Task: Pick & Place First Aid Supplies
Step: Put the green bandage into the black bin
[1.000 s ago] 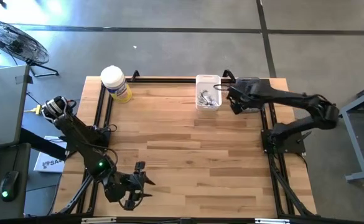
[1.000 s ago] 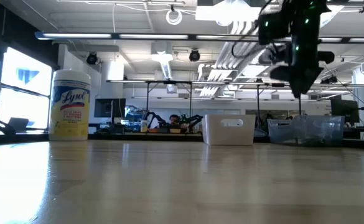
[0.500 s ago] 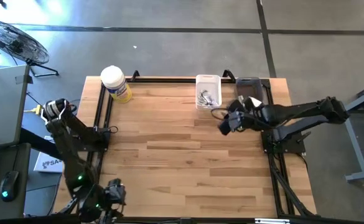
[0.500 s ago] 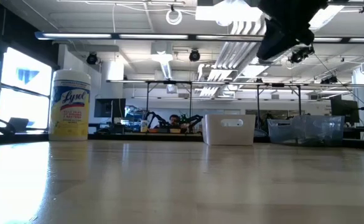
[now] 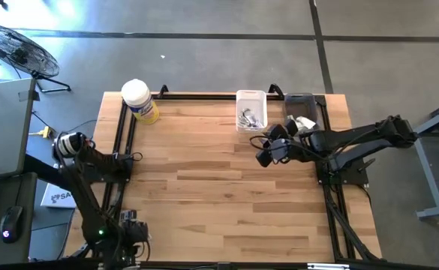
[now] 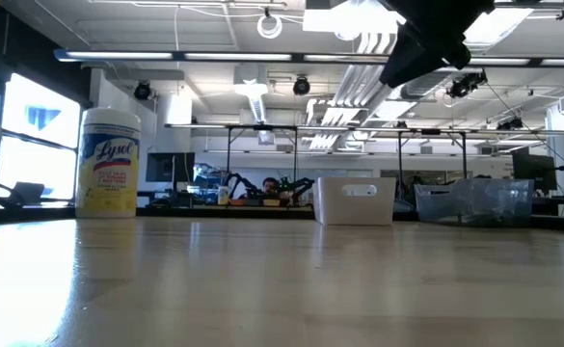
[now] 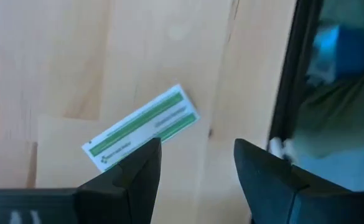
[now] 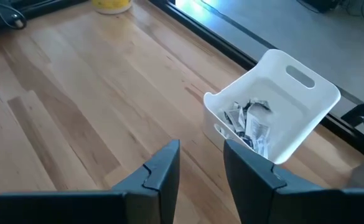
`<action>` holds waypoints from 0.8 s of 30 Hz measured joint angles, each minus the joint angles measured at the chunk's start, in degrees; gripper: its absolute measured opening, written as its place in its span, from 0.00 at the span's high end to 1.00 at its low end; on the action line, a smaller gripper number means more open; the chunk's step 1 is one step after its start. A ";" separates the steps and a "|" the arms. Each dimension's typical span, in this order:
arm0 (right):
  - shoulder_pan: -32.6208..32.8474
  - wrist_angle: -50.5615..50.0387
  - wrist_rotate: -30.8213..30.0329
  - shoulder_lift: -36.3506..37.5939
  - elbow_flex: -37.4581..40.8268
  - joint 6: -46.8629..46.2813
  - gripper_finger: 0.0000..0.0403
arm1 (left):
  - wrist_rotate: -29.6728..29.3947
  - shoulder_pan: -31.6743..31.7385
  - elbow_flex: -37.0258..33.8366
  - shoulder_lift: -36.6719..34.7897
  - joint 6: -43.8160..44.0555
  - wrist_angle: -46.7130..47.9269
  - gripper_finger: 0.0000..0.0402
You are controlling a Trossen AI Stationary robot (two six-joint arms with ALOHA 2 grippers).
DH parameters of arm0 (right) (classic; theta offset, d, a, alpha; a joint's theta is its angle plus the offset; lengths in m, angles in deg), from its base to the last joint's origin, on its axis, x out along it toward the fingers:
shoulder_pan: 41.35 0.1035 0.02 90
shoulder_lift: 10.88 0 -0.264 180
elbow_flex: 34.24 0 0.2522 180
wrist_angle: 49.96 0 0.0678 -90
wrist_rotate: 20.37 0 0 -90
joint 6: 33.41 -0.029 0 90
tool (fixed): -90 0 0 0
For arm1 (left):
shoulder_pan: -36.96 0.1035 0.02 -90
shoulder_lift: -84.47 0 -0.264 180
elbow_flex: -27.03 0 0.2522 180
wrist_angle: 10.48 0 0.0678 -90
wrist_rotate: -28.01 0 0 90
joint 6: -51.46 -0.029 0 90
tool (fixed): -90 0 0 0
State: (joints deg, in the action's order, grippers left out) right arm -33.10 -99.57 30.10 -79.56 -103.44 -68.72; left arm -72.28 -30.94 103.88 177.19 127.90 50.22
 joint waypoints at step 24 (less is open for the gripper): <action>0.00 0.50 0.70 -0.02 0.00 -0.22 0.71 | 9.26 6.78 0.09 10.70 -17.12 -0.70 0.50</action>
State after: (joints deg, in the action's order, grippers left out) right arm -33.10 -99.07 30.80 -79.59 -103.44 -68.94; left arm -63.02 -24.16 103.97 187.89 110.78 49.51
